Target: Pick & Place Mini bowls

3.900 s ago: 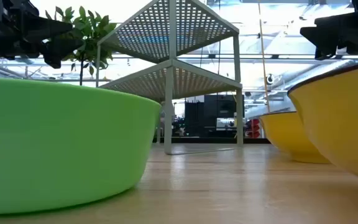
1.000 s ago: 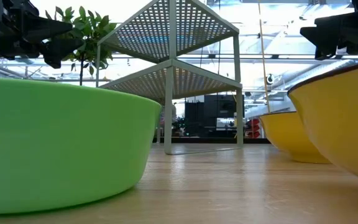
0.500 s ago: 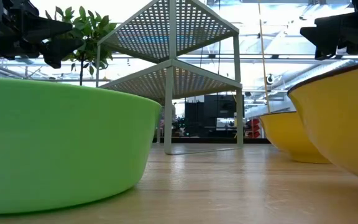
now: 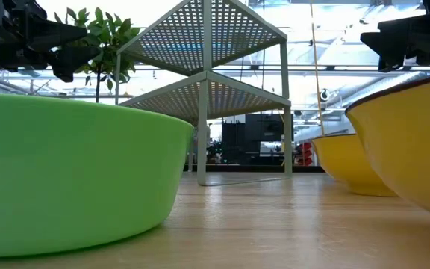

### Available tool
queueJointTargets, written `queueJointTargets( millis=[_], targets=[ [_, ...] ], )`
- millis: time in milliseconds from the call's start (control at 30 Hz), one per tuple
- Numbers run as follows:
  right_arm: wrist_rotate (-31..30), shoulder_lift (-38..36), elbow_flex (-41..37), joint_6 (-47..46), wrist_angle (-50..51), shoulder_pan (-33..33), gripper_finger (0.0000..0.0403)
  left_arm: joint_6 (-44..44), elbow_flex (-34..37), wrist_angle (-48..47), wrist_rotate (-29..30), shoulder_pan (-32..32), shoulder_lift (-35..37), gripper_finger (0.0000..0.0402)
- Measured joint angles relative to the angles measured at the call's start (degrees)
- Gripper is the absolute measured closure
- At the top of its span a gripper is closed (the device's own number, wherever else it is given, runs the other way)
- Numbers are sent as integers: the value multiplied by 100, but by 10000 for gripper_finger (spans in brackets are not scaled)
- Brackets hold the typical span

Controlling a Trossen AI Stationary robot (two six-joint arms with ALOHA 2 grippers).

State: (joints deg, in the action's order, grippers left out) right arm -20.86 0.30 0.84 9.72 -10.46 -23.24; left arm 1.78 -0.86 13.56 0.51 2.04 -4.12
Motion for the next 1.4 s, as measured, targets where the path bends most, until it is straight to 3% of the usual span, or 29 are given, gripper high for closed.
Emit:
queueJointTargets(
  millis=[1200,1400],
  targets=[
    [2,0,2,-2,-121,0,238,0,0,0,0,0,0,133],
    [7,-2,0,-1010,-628,2,238,0,-2,0,1,2,1,133]
  ],
)
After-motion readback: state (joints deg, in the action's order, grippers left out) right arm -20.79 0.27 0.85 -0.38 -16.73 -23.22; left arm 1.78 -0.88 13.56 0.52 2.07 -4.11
